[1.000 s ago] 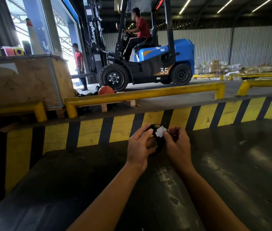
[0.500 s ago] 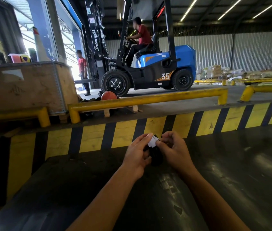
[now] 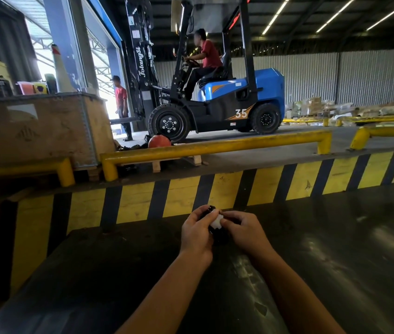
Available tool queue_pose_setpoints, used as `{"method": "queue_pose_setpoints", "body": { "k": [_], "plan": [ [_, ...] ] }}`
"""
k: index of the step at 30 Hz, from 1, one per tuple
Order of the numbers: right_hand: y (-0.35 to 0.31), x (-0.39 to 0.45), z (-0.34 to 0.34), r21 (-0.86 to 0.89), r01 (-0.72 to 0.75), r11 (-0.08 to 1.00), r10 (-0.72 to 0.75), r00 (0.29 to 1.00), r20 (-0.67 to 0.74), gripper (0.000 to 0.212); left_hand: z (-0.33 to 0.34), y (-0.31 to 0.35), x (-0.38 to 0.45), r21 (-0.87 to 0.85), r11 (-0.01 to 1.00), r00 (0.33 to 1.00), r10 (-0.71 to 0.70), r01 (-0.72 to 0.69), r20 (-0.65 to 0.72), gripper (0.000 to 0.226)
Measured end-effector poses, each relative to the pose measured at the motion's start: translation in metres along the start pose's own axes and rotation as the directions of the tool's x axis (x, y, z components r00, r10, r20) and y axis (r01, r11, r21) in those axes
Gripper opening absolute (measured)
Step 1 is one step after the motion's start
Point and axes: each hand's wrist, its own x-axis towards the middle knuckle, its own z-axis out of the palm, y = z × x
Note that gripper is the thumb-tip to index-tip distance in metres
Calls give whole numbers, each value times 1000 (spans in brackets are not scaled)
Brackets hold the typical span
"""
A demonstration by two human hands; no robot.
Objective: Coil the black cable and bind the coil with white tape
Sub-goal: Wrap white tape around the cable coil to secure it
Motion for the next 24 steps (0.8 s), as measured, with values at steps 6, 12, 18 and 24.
{"method": "queue_pose_setpoints", "body": {
  "k": [6, 12, 18, 24],
  "plan": [
    [1, 1, 1, 137, -145, 980, 131, 986, 103, 23, -4, -3, 0, -61, 998, 999, 16, -13, 45, 28],
    [13, 1, 9, 59, -47, 997, 49, 998, -35, 19, -7, -5, 3, 78, 995, 993, 57, -65, 102, 29],
    [35, -10, 6, -462, 262, 847, -321, 945, -54, 13, -34, -6, 10, 340, 936, 991, -122, 94, 61, 29],
    [70, -30, 21, -508, 296, 809, -241, 955, 172, 20, -71, -26, 13, 440, 851, 953, -300, 287, -42, 36]
  ]
}}
